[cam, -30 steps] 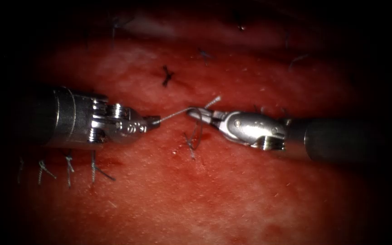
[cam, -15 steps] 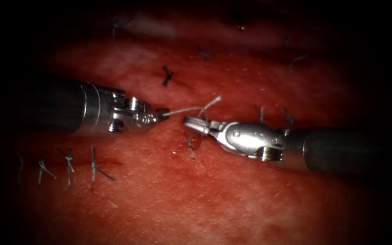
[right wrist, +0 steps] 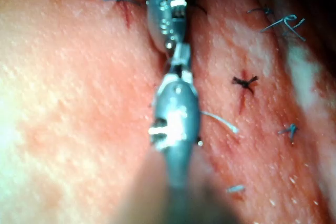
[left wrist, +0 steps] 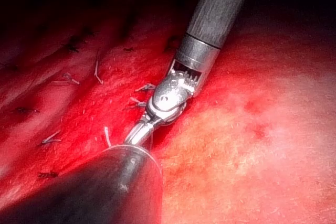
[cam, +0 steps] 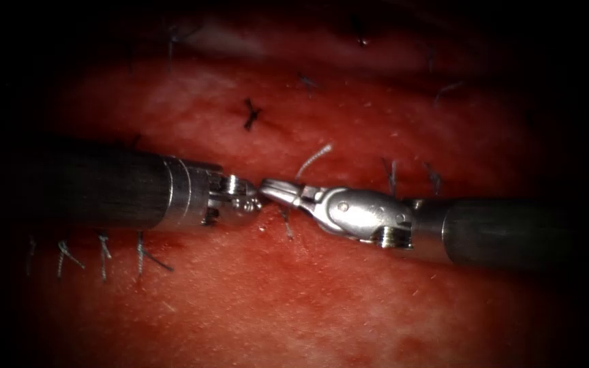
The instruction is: Wound Closure
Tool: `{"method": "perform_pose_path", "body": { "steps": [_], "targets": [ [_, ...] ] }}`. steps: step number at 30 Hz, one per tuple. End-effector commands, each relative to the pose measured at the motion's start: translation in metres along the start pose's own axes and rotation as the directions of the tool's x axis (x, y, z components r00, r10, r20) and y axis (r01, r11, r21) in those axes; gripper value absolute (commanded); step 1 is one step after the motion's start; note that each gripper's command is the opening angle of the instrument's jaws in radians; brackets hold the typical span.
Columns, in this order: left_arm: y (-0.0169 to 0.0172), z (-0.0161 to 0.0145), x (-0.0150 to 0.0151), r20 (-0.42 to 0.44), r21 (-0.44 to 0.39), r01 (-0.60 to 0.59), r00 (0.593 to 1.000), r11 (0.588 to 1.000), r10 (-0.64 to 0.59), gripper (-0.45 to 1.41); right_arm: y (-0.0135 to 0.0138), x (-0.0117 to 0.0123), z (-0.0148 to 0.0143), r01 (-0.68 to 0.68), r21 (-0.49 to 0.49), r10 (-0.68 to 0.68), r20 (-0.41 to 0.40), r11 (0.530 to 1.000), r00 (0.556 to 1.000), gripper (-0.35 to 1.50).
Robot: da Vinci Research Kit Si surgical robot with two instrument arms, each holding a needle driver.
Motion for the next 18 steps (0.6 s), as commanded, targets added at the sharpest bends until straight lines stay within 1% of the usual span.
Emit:
{"method": "perform_pose_path", "body": {
  "steps": [1,2,3,4,5,7,8,9,10,11,12,13,14,15,16,18],
  "targets": [
    [0.0006,0.0001,0.0005,-0.012,-0.006,0.005,1.0,1.0,-0.005,-0.45,-0.0006,-0.0003,0.0008,-0.085,-0.108,0.091,0.044,0.99,0.995,0.07],
    [0.0006,0.0001,0.0005,-0.012,-0.006,0.005,1.0,1.0,-0.005,-0.45,-0.0006,-0.0003,0.0008,-0.085,-0.108,0.091,0.044,0.99,0.995,0.07],
    [0.001,-0.0005,0.0004,-0.019,-0.001,0.013,1.0,1.0,-0.013,-0.45,-0.0007,-0.0004,0.0005,-0.17,-0.181,0.183,0.058,0.969,0.981,0.12],
    [0.0012,-0.0011,0.0003,-0.021,0.003,0.014,1.0,1.0,-0.014,-0.45,-0.0009,-0.0006,0.0004,-0.235,-0.212,0.253,0.066,0.949,0.965,0.1],
    [0.0012,-0.0011,0.0003,-0.021,0.003,0.014,1.0,1.0,-0.014,-0.45,-0.0009,-0.0006,0.0004,-0.235,-0.212,0.253,0.066,0.949,0.965,0.1],
    [0.0013,-0.0015,0.0002,-0.024,0.006,0.022,0.999,1.0,-0.022,-0.45,-0.001,-0.0008,0.0004,-0.303,-0.25,0.334,0.091,0.92,0.938,0.09],
    [0.0013,-0.0017,0.0002,-0.025,0.007,0.023,0.999,1.0,-0.023,-0.45,-0.0011,-0.001,0.0004,-0.342,-0.28,0.382,0.1,0.897,0.919,0.07],
    [0.0011,-0.0018,0.0003,-0.028,0.013,0.028,0.999,1.0,-0.027,-0.45,-0.0012,-0.0013,0.0005,-0.397,-0.34,0.459,0.124,0.853,0.88,0.07],
    [0.0008,-0.0018,0.0005,-0.031,0.021,0.033,0.999,0.999,-0.033,-0.45,-0.0013,-0.0016,0.0005,-0.449,-0.381,0.528,0.131,0.808,0.839,0.14],
    [0.0008,-0.0018,0.0005,-0.031,0.021,0.033,0.999,0.999,-0.033,-0.45,-0.0013,-0.0016,0.0005,-0.449,-0.381,0.528,0.131,0.808,0.839,0.14],
    [0.0006,-0.0018,0.0006,-0.032,0.023,0.035,0.999,0.999,-0.034,-0.45,-0.0014,-0.0018,0.0005,-0.457,-0.397,0.542,0.132,0.796,0.83,0.2],
    [0.0002,-0.0016,0.0009,-0.032,0.027,0.041,0.999,0.999,-0.04,-0.45,-0.0014,-0.0023,0.0004,-0.49,-0.445,0.592,0.121,0.75,0.797,0.34],
    [0.0002,-0.0016,0.0009,-0.032,0.027,0.041,0.999,0.999,-0.04,-0.45,-0.0014,-0.0023,0.0004,-0.49,-0.445,0.592,0.121,0.75,0.797,0.34],
    [0.0,-0.0015,0.001,-0.033,0.029,0.043,0.999,0.999,-0.042,-0.45,-0.0013,-0.0025,0.0004,-0.498,-0.457,0.605,0.117,0.737,0.788,0.49],
    [-0.0002,-0.0013,0.0012,-0.035,0.031,0.046,0.998,0.998,-0.045,-0.45,-0.0011,-0.0029,0.0003,-0.52,-0.481,0.634,0.103,0.706,0.766,0.68],
    [-0.0003,-0.0012,0.0013,-0.034,0.031,0.048,0.998,0.998,-0.047,-0.45,-0.0009,-0.0034,0.0001,-0.524,-0.503,0.644,0.09,0.688,0.759,0.76]
  ]
}}
